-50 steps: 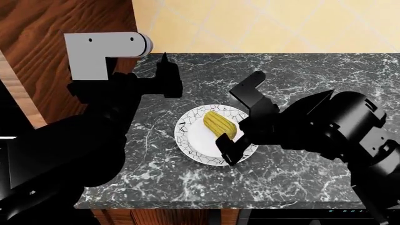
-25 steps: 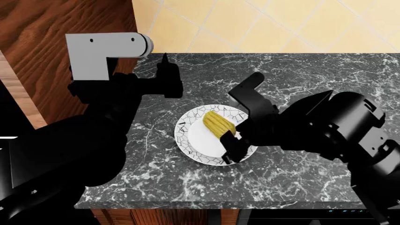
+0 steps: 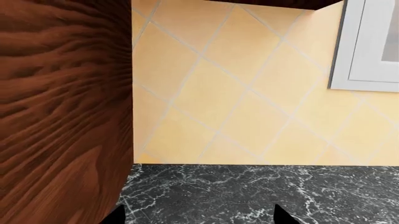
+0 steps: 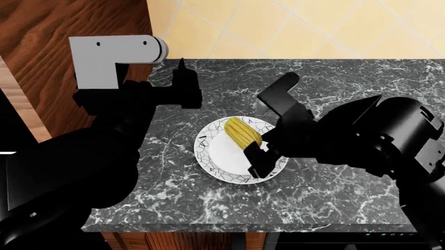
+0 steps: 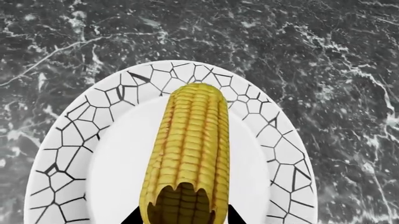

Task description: Place the corn on the rack of the oven.

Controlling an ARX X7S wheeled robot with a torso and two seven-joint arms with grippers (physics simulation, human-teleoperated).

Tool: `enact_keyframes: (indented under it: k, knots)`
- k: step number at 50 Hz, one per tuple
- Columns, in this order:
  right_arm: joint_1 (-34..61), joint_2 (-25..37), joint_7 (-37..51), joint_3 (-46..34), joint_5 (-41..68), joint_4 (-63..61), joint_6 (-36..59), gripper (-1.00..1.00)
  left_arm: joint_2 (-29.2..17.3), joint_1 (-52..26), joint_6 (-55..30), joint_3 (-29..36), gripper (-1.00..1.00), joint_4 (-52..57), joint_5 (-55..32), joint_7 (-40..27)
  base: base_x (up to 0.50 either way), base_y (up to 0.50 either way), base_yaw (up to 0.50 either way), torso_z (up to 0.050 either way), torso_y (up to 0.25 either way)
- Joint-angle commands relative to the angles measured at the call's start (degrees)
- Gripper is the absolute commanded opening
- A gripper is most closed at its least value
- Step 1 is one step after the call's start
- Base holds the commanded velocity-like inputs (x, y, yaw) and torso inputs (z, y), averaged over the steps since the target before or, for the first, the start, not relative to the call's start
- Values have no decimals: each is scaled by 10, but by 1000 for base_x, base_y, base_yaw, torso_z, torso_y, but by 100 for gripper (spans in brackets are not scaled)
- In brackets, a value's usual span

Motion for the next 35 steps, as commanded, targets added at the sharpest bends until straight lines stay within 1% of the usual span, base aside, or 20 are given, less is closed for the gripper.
enact_keyframes:
  k: [1, 9, 15, 24, 35]
  knots:
    - [5, 29, 50, 50, 39, -62, 20, -100, -3, -3, -3, -5, 100, 6, -10, -9, 0, 0, 0, 0, 0]
    - [-15, 57, 103, 94, 80, -118, 27, -100, -5, -3, -2, -5, 100, 12, -14, -12, 0, 0, 0, 0, 0]
    - [-53, 81, 148, 133, 118, -177, 14, -100, -8, -3, -2, -10, 100, 22, -22, -18, 0, 0, 0, 0, 0]
    - [-86, 98, 187, 173, 155, -234, -13, -100, -9, 1, -2, -11, 100, 33, -31, -24, 0, 0, 0, 0, 0]
    - [-118, 117, 215, 211, 161, -275, -59, -100, -13, 8, -5, -13, 100, 51, -45, -36, 0, 0, 0, 0, 0]
